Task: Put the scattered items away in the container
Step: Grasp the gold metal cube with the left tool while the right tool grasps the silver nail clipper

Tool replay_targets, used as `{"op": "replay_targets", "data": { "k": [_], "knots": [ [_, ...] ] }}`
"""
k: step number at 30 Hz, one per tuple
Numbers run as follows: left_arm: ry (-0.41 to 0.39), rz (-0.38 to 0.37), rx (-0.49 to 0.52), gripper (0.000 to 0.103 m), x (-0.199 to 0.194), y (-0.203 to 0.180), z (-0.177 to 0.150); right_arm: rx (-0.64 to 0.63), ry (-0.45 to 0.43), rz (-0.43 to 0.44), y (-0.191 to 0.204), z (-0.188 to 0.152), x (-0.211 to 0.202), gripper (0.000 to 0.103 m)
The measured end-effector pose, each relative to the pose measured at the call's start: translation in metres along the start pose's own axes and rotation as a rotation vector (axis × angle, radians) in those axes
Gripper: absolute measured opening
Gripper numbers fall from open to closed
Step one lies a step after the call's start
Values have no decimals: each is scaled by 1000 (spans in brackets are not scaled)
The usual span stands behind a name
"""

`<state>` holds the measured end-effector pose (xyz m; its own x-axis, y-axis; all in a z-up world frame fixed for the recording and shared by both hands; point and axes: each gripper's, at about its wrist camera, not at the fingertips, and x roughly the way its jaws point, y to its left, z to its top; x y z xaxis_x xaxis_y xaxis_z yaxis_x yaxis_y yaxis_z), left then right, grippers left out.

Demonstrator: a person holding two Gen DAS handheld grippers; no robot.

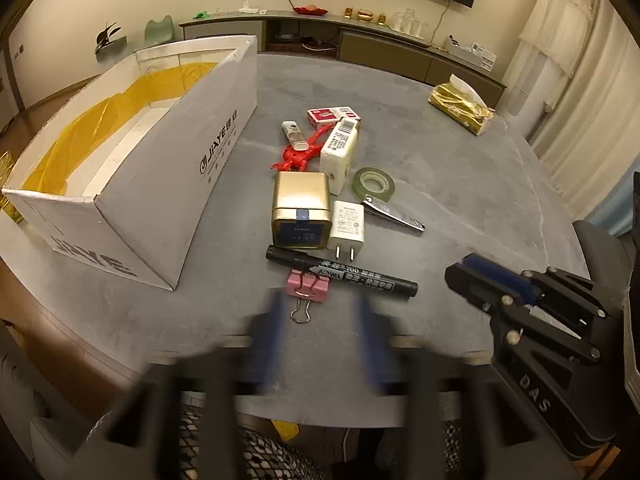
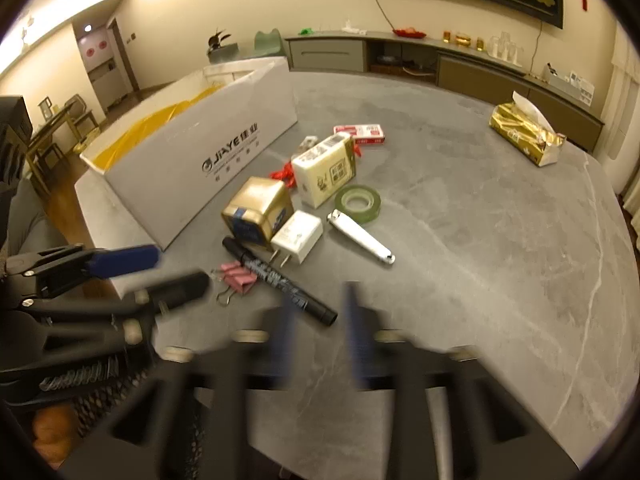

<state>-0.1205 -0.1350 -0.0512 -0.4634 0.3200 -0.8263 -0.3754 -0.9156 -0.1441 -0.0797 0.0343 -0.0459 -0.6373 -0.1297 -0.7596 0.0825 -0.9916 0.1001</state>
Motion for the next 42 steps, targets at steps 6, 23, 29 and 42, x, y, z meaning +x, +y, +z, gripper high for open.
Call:
{"op": "replay_targets", "data": {
  "k": [6, 23, 29, 42],
  "knots": [
    [28, -7, 6, 70, 16, 3, 8, 14, 34, 16, -13, 7, 21, 47],
    [114, -96, -4, 70, 75, -2, 24, -72, 96, 15, -51, 29, 77, 47],
    [108, -107, -26, 71, 92, 3, 30, -178, 115, 72, -49, 36, 98, 47],
    [-3, 11, 33, 73, 84, 16, 32, -188, 70, 153, -48, 40, 115, 16]
  ]
}}
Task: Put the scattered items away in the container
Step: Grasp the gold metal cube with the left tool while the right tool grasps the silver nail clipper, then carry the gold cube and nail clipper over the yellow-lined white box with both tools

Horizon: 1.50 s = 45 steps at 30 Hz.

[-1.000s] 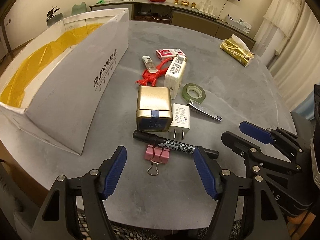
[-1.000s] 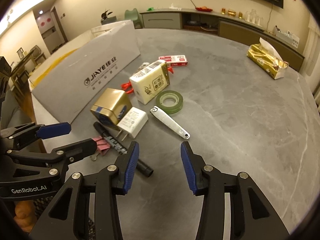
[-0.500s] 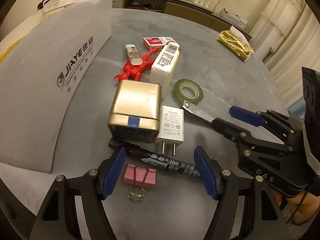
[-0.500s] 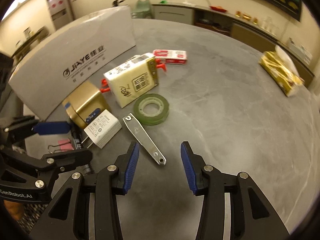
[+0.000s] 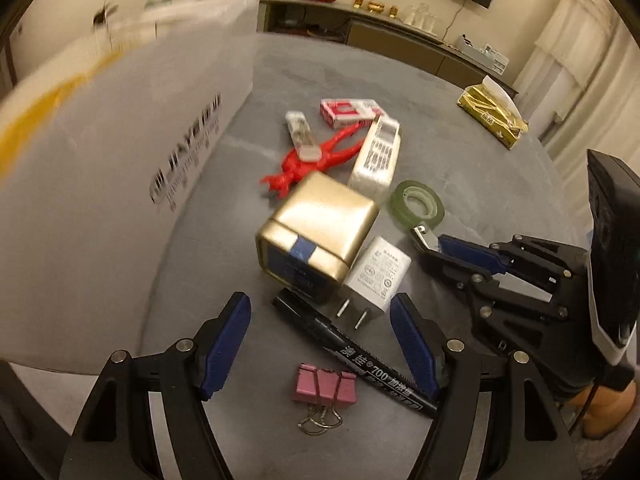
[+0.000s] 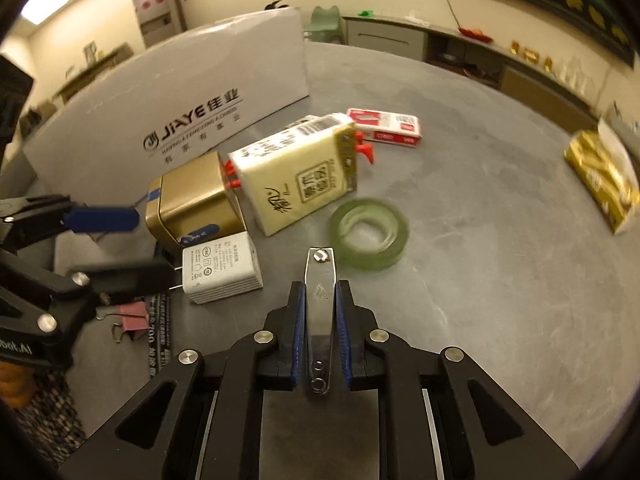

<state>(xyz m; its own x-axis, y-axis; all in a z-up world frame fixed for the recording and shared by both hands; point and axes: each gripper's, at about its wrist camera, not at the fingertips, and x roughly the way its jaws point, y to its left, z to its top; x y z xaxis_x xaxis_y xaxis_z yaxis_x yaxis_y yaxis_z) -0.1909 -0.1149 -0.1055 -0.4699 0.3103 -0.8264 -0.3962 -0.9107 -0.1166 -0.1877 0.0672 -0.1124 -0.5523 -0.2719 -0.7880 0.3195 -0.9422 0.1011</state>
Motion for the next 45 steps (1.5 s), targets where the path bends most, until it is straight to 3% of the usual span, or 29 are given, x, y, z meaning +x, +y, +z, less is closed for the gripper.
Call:
{"op": "replay_targets", "data": {
  "k": [5, 9, 11, 13, 17, 22, 29, 45],
  "knots": [
    [-34, 33, 72, 74, 9, 0, 28, 103, -17, 22, -14, -13, -11, 16],
    [25, 21, 110, 74, 39, -4, 43, 115, -26, 25, -19, -18, -17, 18],
    [21, 8, 103, 67, 44, -2, 44, 128, -34, 39, -24, -18, -17, 20],
    [27, -5, 89, 50, 45, 1, 44, 134, -45, 39, -27, -15, -15, 23],
    [11, 18, 89, 50, 43, 2, 43, 153, -47, 57, -33, -9, -9, 17],
    [-40, 11, 64, 49, 28, 8, 45, 251, -71, 97, -41, -13, -19, 16],
    [-90, -6, 40, 49, 2, 9, 50, 306, -103, 71, -37, -14, -43, 16],
    [-188, -4, -32, 49, -72, 46, 46, 189, -108, 16, 40, 7, -78, 16]
  ]
}}
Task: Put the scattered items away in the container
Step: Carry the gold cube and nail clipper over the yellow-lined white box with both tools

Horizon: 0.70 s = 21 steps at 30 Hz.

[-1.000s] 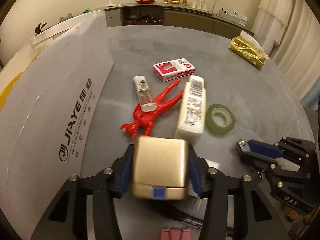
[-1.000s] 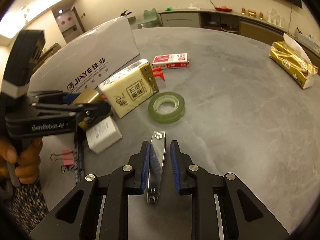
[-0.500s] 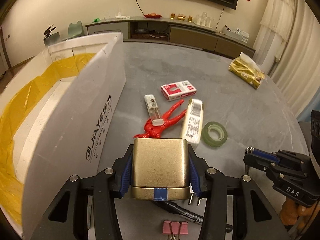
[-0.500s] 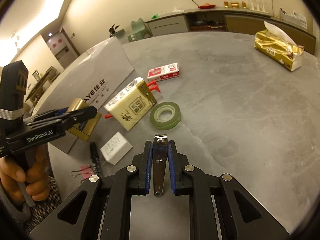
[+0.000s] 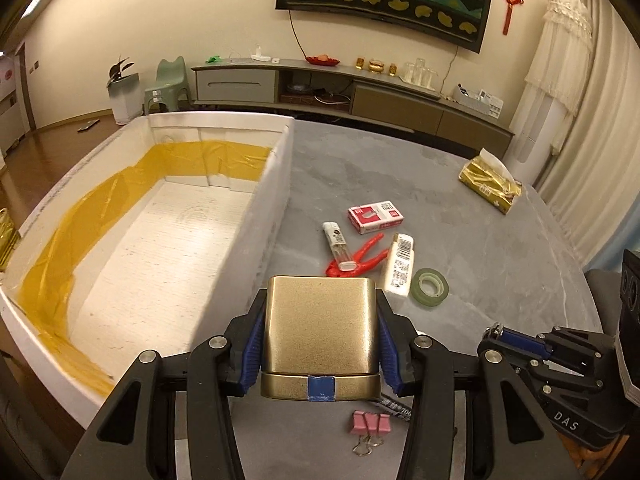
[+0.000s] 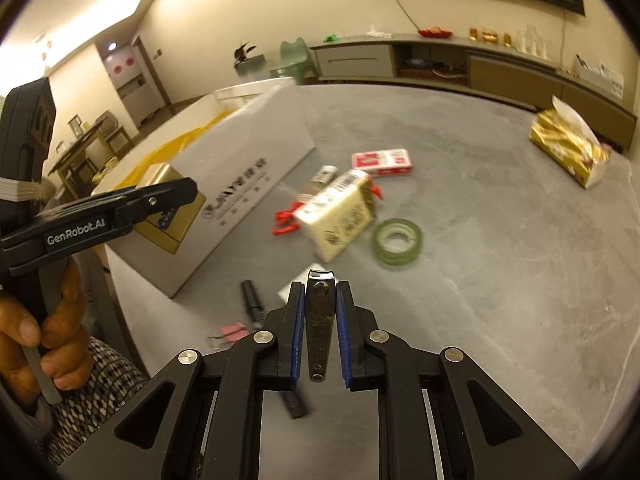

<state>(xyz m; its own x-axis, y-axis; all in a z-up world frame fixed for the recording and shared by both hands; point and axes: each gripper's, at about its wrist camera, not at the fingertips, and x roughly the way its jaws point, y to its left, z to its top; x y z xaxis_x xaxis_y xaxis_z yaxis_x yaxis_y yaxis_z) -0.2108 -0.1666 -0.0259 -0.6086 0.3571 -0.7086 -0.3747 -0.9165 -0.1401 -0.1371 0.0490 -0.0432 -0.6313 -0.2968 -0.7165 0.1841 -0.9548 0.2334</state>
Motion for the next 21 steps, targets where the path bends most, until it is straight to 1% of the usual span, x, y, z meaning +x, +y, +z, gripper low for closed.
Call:
{"op": "replay_targets", "data": {
  "k": [3, 5, 7, 13, 18, 21],
  "knots": [
    [-17, 0, -24, 49, -12, 14, 0, -37, 2, -2, 21, 6, -2, 16],
    [-22, -17, -48, 49, -18, 24, -1, -57, 6, -2, 32, 10, -1, 16],
    [-31, -11, -58, 49, -24, 31, -2, -68, 12, 9, 42, 15, 0, 16],
    [-94, -83, -125, 50, -51, 54, 1, -71, 20, 61, 70, 31, 0, 16],
    [-122, -80, -172, 49, -63, 73, 7, -88, 21, 104, 96, 48, 1, 16],
    [-128, -75, -228, 49, -66, 89, 11, -109, 18, 125, 111, 59, 4, 16]
  ]
}}
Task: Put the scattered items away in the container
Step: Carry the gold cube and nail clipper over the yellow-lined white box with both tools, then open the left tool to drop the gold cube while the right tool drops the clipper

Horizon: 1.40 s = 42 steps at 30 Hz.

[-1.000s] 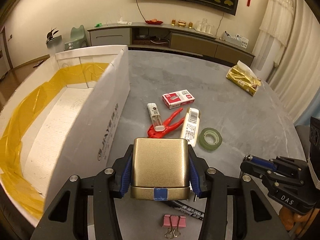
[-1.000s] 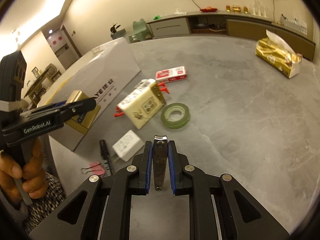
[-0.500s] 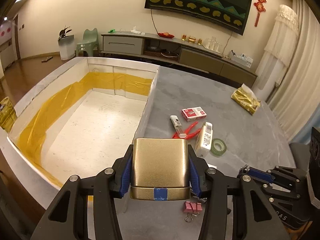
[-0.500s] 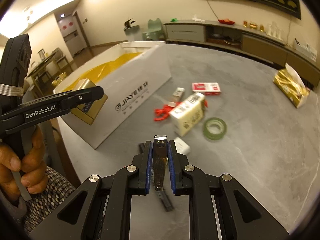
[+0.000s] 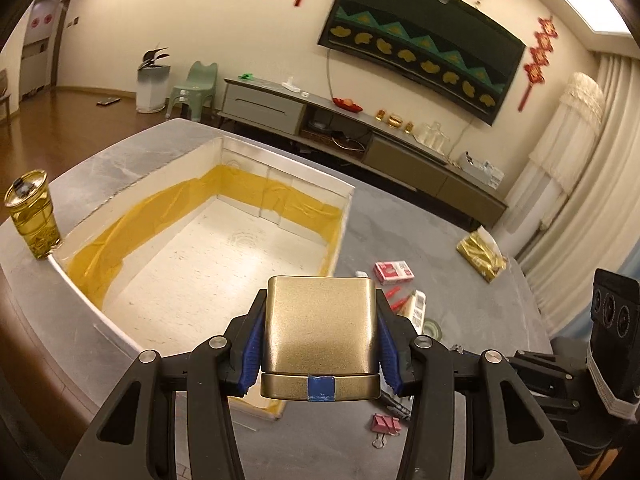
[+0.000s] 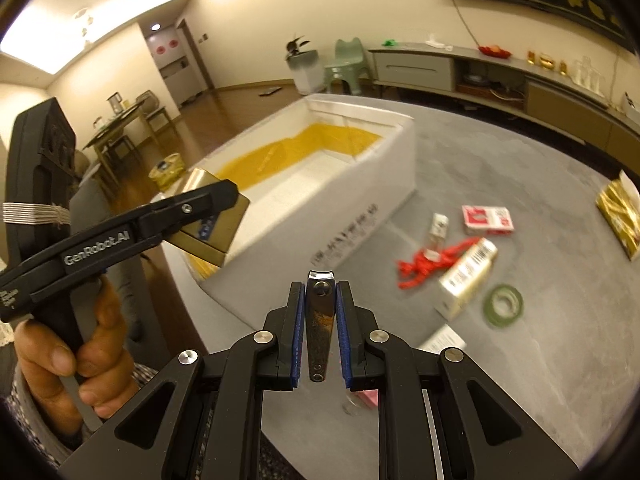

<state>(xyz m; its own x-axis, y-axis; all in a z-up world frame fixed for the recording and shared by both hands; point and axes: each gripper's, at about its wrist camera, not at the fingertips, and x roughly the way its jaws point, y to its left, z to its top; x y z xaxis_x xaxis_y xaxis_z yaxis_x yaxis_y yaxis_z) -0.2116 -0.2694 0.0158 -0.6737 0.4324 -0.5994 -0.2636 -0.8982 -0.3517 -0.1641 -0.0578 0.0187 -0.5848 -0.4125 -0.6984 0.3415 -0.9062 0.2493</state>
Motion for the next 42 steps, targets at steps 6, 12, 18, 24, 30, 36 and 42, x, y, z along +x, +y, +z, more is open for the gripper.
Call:
{"op": "replay_targets", "data": {
  "k": [6, 12, 18, 24, 30, 36, 42],
  "knots": [
    [22, 30, -81, 49, 1, 26, 6, -42, -7, 39, 23, 27, 13, 16],
    [12, 88, -86, 49, 3, 38, 26, -95, -15, 61, 43, 53, 23, 16],
    [-9, 145, -101, 49, 17, 45, 63, -123, -27, 60, 50, 80, 31, 16],
    [6, 168, -150, 49, 43, 49, 85, -130, -25, 42, 42, 107, 46, 16],
    [53, 205, -154, 49, 75, 53, 93, -125, 4, 21, 28, 130, 73, 16],
    [101, 257, -141, 49, 94, 65, 94, -116, 51, 8, 14, 145, 109, 16],
    [160, 257, -165, 50, 108, 81, 91, -133, 102, -15, 7, 156, 146, 16]
  ]
}}
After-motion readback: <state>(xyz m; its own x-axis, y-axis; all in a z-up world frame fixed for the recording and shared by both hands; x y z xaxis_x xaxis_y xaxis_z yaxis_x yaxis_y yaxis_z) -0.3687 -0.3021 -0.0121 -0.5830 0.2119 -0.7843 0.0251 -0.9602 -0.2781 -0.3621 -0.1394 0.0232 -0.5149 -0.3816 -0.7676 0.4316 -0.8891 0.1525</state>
